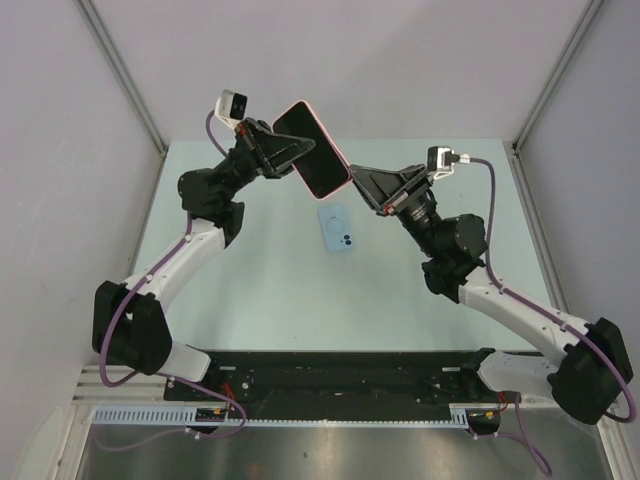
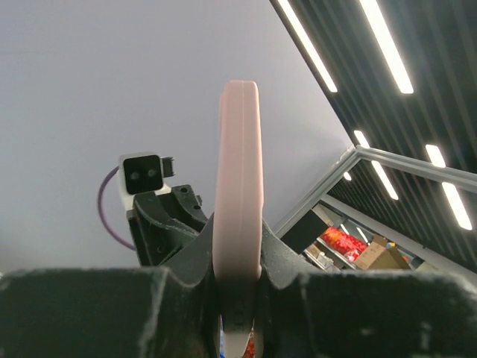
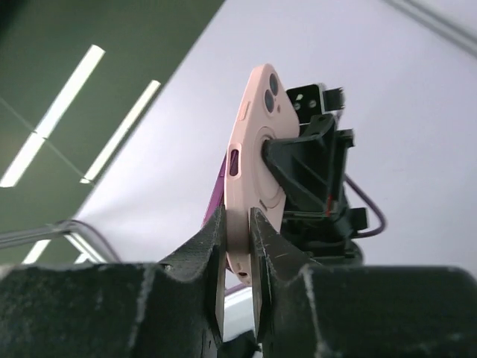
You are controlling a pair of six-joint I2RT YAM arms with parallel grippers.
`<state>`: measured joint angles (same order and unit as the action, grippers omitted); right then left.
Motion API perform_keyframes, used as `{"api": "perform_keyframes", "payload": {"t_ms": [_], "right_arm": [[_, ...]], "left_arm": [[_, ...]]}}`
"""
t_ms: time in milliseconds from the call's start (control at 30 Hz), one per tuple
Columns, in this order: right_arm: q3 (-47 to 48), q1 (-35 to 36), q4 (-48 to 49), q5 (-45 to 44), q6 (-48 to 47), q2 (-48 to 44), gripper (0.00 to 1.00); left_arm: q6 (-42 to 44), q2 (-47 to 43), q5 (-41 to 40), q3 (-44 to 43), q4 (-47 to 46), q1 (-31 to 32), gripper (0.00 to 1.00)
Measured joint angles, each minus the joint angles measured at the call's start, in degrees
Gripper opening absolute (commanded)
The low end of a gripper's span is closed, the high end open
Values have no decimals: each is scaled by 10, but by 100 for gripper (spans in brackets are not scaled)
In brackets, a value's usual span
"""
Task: Take the phone out of the phone case
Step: Remove the phone case from the phone.
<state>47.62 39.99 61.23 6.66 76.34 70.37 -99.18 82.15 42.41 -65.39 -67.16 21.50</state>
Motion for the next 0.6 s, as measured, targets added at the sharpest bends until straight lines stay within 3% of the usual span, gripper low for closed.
{"api": "perform_keyframes", "payload": {"t_ms": [267,600], "right_arm": [[87,-3,-200,2,-145,-28,6],[149,-7,-275,43,-224,3,33]], "left_arm": [[-3,1,-39,2,4,-1,0],[4,2,-52,10,6,-5,0]]}}
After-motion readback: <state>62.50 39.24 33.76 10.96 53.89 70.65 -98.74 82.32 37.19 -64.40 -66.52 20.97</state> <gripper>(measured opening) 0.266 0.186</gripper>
